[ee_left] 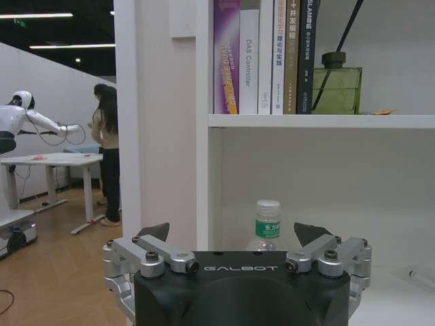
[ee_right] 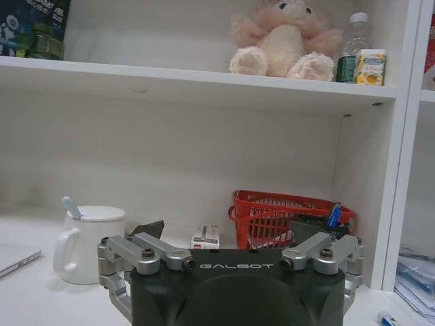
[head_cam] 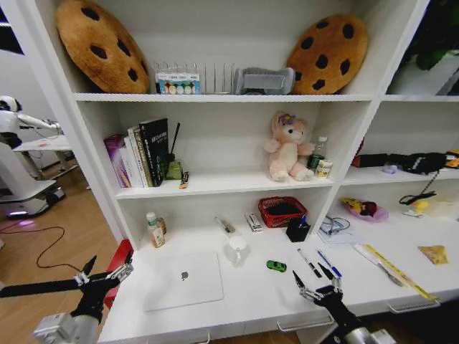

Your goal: Organize the objects on the table.

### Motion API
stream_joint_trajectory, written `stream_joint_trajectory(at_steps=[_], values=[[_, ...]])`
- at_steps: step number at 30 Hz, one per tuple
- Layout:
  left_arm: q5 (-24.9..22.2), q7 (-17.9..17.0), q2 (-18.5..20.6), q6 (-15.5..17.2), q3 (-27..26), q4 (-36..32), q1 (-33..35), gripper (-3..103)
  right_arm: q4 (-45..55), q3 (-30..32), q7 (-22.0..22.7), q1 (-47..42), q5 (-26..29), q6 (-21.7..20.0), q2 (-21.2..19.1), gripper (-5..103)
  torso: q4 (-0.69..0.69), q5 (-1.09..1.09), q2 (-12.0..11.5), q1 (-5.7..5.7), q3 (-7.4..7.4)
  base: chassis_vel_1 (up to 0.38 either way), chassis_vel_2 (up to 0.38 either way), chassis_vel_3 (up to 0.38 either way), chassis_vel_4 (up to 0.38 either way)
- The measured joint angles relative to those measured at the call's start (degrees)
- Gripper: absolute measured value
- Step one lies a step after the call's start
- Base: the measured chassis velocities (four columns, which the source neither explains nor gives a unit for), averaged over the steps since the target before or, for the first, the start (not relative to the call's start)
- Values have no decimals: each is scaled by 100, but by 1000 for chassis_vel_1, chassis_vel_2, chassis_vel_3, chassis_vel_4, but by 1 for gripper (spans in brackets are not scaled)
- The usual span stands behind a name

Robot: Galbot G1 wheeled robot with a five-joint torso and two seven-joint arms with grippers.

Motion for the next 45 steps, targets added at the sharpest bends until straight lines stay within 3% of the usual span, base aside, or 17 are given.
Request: stream_joint_trajectory(at_steps=[4,7,19,32,35,38,39,41,45], values=[[-1,1,2,0,2,2,0,100,60,-111,260,5,-108,-77,174,100,-2,0,0,0,0,0,0,0,0],[-2,1,3,-1,3,3,-1,100,89,-99,339,0,-7,-165,52,100,-1,-1,0,0,0,0,0,0,0],[-4,2,5,-5,4,5,-1,100,-25,-87,243,201,139,-358,-307,100,0,-1,0,0,0,0,0,0,0],[-4,2,6,-8,3,5,-1,100,-70,-167,172,261,164,-385,-333,100,0,-1,0,0,0,-69,-86,90,78],[-4,2,5,-8,4,5,-1,100,-22,-129,-13,276,164,-659,-372,100,1,1,0,0,0,-185,-198,180,163],[-5,6,5,-8,6,5,-1,100,54,-171,-400,487,354,-1270,-584,100,-1,2,0,0,0,-148,-163,138,117],[-5,6,5,-8,6,5,-1,100,54,-171,-400,487,354,-1270,-584,100,-1,2,0,0,0,-72,-141,78,46],[-5,8,6,-9,6,5,-1,100,-176,-232,-995,798,500,-1636,-830,100,-1,1,1,0,0,4,-35,39,17],[-5,7,7,-9,4,5,-1,100,-429,-312,-1482,1136,517,-1798,-998,100,2,-1,1,0,0,13,31,-12,-18]])
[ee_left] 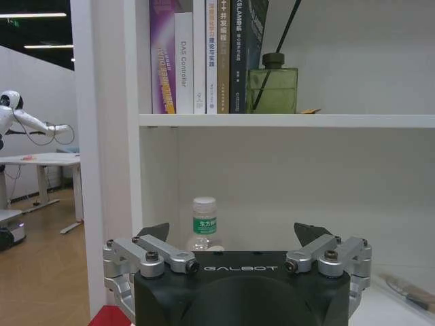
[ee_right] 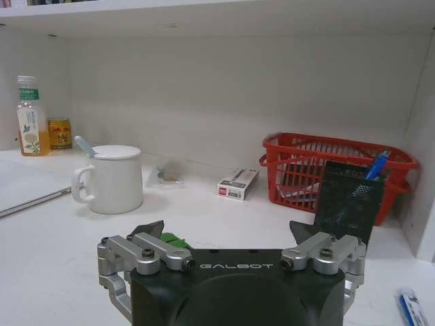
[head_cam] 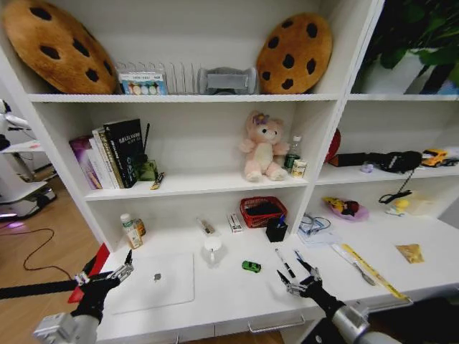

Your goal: Organize the objects on the table.

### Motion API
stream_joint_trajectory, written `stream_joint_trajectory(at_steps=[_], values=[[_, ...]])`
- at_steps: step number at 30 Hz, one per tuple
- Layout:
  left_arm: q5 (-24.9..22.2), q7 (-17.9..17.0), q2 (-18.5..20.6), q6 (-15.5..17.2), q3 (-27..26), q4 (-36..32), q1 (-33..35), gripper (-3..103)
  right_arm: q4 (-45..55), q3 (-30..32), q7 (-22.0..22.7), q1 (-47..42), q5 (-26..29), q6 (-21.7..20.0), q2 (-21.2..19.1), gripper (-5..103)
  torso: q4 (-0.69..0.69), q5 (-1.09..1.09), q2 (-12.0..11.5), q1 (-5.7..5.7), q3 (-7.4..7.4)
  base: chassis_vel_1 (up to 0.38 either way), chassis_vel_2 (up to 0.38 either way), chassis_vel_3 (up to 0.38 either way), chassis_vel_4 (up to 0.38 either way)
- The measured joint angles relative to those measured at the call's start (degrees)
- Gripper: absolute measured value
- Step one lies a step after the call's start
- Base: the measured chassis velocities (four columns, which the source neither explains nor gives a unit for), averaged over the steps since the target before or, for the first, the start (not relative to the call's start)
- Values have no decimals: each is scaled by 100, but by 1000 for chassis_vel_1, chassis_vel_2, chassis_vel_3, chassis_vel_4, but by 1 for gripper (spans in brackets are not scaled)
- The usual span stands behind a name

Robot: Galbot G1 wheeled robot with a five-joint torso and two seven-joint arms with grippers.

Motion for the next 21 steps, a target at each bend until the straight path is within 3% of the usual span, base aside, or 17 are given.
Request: stream_joint_trajectory(at_steps=[2,4,5,7,14,19,21], values=[[0,0,0,0,0,0,0,100,-16,-22,25,50,-8,-14,-7,100,-1,-1,0,0,0,33,67,-30,-41],[0,-3,0,0,-2,0,0,100,37,-72,491,61,-175,15,59,100,-3,-2,0,0,0,17,26,-23,-20],[0,-3,0,0,-2,0,0,100,37,-72,491,61,-175,15,59,100,-3,-2,0,0,0,0,0,0,0],[1,-3,0,0,-2,0,0,100,59,-144,850,41,-527,270,137,100,-4,1,0,0,0,0,0,0,0],[1,-3,0,0,-1,0,0,100,-59,-317,923,159,-815,553,112,100,-3,1,0,0,0,0,0,0,0],[0,-2,0,0,0,0,0,100,-311,-400,300,389,-463,542,-116,100,-3,1,0,0,0,0,0,0,0],[1,-2,0,0,0,0,0,100,-658,-442,-578,778,-176,488,-323,100,-3,1,-1,0,0,0,0,0,0]])
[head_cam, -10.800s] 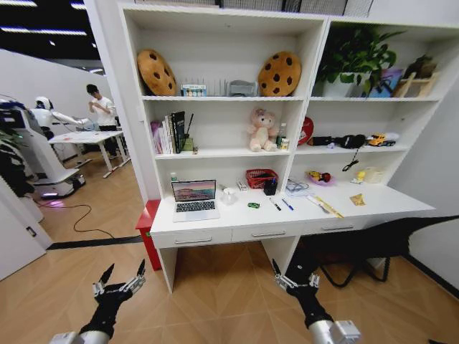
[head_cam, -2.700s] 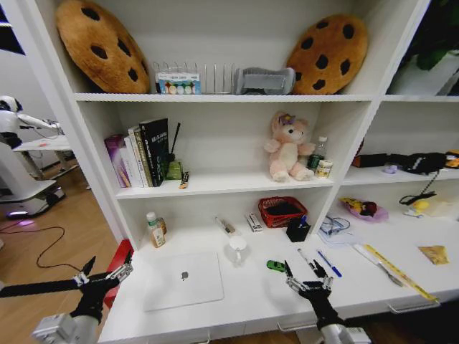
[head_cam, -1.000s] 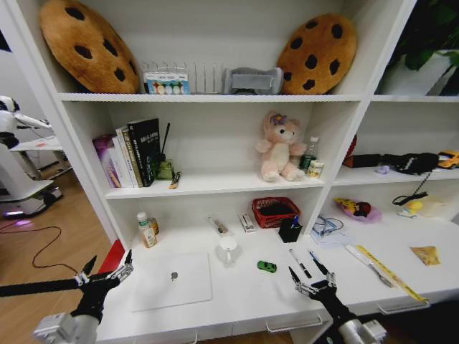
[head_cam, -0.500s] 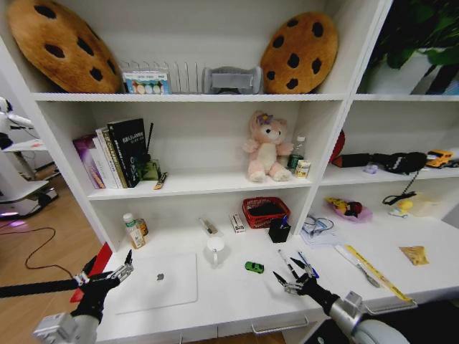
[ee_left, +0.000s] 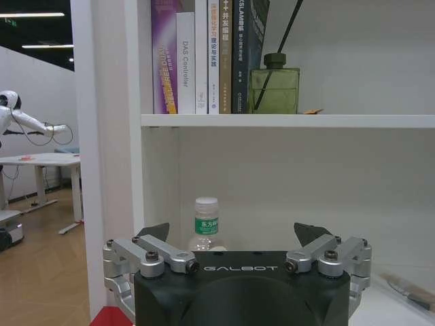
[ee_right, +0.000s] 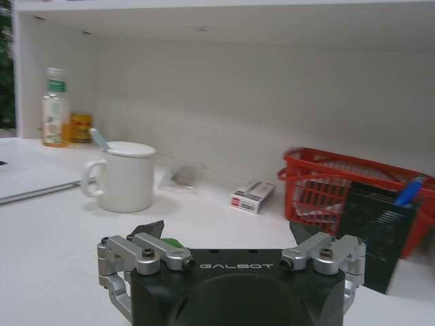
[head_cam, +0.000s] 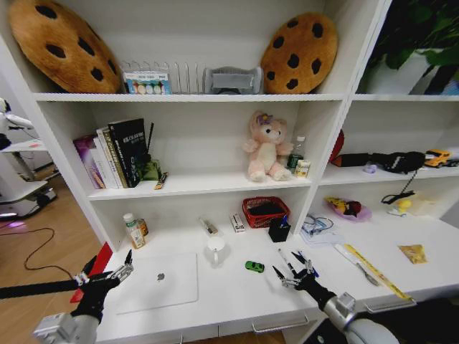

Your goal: Organize the objects on the table.

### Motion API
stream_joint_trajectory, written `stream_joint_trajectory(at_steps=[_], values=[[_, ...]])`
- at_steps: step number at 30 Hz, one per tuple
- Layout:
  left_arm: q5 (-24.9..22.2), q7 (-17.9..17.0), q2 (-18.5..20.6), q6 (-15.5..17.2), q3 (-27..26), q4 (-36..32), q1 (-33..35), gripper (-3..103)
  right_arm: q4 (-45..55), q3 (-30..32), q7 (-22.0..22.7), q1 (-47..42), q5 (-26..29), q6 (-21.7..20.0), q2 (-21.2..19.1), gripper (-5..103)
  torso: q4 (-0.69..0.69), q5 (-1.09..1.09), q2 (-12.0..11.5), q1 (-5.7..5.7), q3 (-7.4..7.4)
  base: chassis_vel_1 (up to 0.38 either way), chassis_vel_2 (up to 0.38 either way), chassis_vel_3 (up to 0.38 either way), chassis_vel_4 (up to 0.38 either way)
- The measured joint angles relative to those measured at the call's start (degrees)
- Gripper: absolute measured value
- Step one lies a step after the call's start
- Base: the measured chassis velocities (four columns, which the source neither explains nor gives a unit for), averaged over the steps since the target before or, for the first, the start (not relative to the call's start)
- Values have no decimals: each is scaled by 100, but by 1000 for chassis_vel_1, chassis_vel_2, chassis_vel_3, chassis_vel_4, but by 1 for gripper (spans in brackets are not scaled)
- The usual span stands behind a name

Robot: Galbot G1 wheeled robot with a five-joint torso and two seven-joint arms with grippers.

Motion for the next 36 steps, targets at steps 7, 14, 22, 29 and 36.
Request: stream_joint_trajectory(at_steps=[7,14,22,29,36], values=[[0,-3,0,1,0,0,0,100,-710,-360,-1300,921,317,-144,-427,100,1,-1,0,0,0,0,0,0,0],[0,-3,0,1,0,0,0,100,-1647,-1109,-2025,1892,315,-75,-570,100,-1,-1,0,0,0,0,0,0,0],[0,-3,0,1,0,0,0,100,-2173,-2226,-1964,2899,215,-40,-397,100,1,-1,-1,1,0,0,0,0,0],[0,-3,0,1,0,0,0,100,-2284,-2466,-2002,3058,-14,-40,-306,100,0,-1,-1,0,0,0,0,0,0],[0,-3,0,1,0,0,0,100,-2377,-2519,-1917,3090,-228,15,-245,100,0,-3,0,0,-1,0,0,0,0]])
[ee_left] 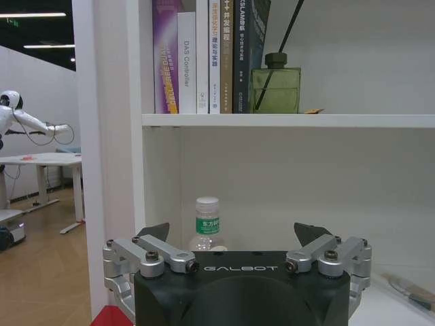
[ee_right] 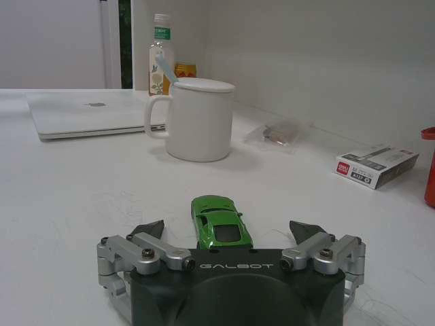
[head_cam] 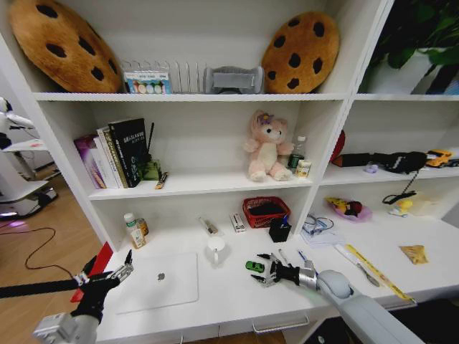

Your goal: Organize the objects on the table.

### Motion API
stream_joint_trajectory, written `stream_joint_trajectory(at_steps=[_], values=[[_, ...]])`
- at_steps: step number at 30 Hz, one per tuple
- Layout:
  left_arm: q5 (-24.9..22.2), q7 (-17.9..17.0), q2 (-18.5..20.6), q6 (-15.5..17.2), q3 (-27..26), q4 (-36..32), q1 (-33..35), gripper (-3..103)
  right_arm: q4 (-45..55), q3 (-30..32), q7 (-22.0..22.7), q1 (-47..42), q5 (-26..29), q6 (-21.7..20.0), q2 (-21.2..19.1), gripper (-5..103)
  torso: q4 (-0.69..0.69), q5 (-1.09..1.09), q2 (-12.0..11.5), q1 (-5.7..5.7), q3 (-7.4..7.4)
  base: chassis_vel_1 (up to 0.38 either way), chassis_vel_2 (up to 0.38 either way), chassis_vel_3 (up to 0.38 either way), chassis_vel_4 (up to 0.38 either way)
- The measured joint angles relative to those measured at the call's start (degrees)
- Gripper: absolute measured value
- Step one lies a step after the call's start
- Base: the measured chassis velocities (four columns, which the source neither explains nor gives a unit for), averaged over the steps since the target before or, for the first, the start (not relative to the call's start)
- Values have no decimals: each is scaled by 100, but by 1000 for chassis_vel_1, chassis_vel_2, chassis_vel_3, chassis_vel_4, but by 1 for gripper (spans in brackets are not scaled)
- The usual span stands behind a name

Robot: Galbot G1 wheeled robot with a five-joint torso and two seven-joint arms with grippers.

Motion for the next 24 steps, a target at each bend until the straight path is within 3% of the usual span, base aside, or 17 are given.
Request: stream_joint_trajectory(at_steps=[3,6,8,10,12,16,17,19,21,22,24], values=[[0,0,0,0,0,0,0,100,51,-43,139,-40,-31,61,9,100,0,1,1,0,0,0,0,0,0],[0,0,0,0,0,0,0,100,118,-65,298,-107,-14,155,-26,85,1,2,1,-1,0,0,0,0,0],[0,0,0,0,0,0,0,100,121,-59,303,-114,-5,160,-35,85,1,2,1,-1,0,0,0,0,0],[0,0,0,0,0,0,0,100,155,6,295,-153,12,160,-94,68,1,3,0,-1,0,0,0,0,0],[0,0,0,0,0,0,0,100,171,31,269,-169,23,158,-132,68,1,3,0,-1,0,0,0,0,0],[0,0,0,0,0,0,0,100,229,102,224,-201,94,154,-214,57,1,2,0,-1,0,0,0,0,0],[0,0,0,0,0,0,0,100,268,153,218,-225,131,146,-244,47,1,3,0,-1,1,0,0,0,0],[0,0,0,0,0,0,0,100,318,214,290,-272,194,131,-269,36,1,3,0,-1,1,0,0,0,0],[0,0,0,0,0,0,0,100,334,239,309,-290,238,113,-277,36,1,3,0,-1,1,0,0,0,0],[0,0,0,0,0,0,0,100,347,264,315,-310,271,98,-288,25,1,2,0,-1,1,0,0,0,0],[0,0,0,0,0,0,0,100,366,300,307,-347,286,95,-303,20,1,2,1,-1,0,0,0,0,0]])
